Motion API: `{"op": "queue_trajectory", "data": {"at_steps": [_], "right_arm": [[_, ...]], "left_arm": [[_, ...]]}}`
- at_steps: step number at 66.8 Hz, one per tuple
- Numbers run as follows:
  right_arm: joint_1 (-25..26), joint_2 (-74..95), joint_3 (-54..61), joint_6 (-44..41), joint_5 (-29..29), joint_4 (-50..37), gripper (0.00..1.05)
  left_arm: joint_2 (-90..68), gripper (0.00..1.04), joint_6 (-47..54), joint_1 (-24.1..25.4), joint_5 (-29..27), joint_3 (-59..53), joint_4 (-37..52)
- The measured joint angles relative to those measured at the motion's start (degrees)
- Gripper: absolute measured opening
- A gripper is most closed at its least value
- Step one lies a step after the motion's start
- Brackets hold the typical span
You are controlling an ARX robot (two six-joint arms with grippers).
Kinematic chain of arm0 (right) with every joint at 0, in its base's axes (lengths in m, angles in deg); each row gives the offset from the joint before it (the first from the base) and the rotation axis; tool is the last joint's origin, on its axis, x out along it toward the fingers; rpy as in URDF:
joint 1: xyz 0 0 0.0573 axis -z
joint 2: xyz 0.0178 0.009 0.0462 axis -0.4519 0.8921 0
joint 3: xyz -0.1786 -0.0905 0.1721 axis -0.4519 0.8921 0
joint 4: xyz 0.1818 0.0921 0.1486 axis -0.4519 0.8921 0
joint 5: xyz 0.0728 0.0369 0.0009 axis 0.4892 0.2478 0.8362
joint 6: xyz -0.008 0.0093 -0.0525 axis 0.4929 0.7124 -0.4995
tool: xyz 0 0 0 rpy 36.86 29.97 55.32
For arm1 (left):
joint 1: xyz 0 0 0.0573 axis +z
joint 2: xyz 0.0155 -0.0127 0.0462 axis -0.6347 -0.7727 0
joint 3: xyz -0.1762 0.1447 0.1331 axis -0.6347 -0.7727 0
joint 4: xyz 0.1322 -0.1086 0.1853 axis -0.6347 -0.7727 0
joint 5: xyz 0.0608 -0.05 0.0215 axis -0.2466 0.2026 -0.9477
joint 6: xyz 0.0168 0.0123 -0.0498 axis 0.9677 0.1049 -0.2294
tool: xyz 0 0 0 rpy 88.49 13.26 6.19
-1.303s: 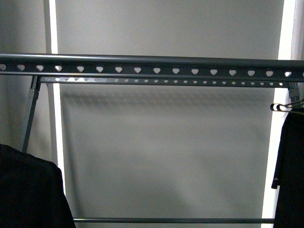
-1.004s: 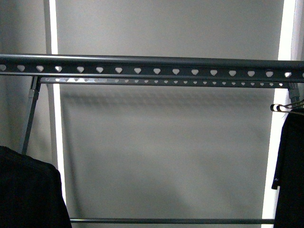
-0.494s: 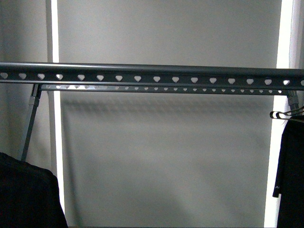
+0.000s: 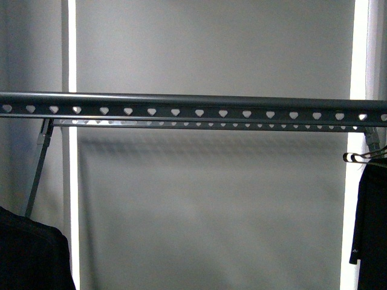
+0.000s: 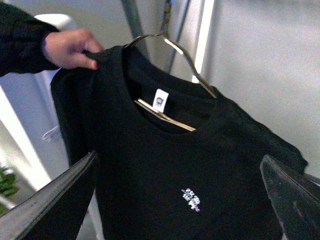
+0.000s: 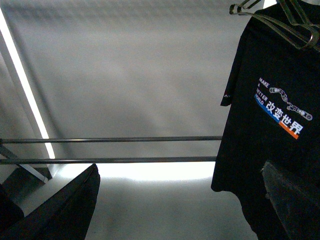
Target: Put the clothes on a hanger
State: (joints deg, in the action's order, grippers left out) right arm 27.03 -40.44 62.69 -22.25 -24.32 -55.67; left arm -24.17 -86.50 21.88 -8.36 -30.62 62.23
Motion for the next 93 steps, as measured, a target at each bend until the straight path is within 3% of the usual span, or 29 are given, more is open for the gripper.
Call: {"op": "queue_trajectory", "data": {"at_steps": [7,24,42,93], "right_arm": [[0.0,0.0,0.0,0.0,0.0,0.0,0.97],[0.0,0.0,0.0,0.0,0.0,0.0,0.97],[0.0,0.0,0.0,0.0,0.0,0.0,0.97],[0.0,0.0,0.0,0.0,0.0,0.0,0.97]], "left_arm": [[-9.9,0.98,-10.0,0.0,-4.8,8.9,-11.0],[-25.7,0.98,-26.4,1.6,-8.5,24.6,-21.5],[-39.5,0.98,-33.0,4.0,-5.7,37.3,-25.3],[-50.7,0.98,-35.6,5.9,-8.9,45.1,-29.0]]}}
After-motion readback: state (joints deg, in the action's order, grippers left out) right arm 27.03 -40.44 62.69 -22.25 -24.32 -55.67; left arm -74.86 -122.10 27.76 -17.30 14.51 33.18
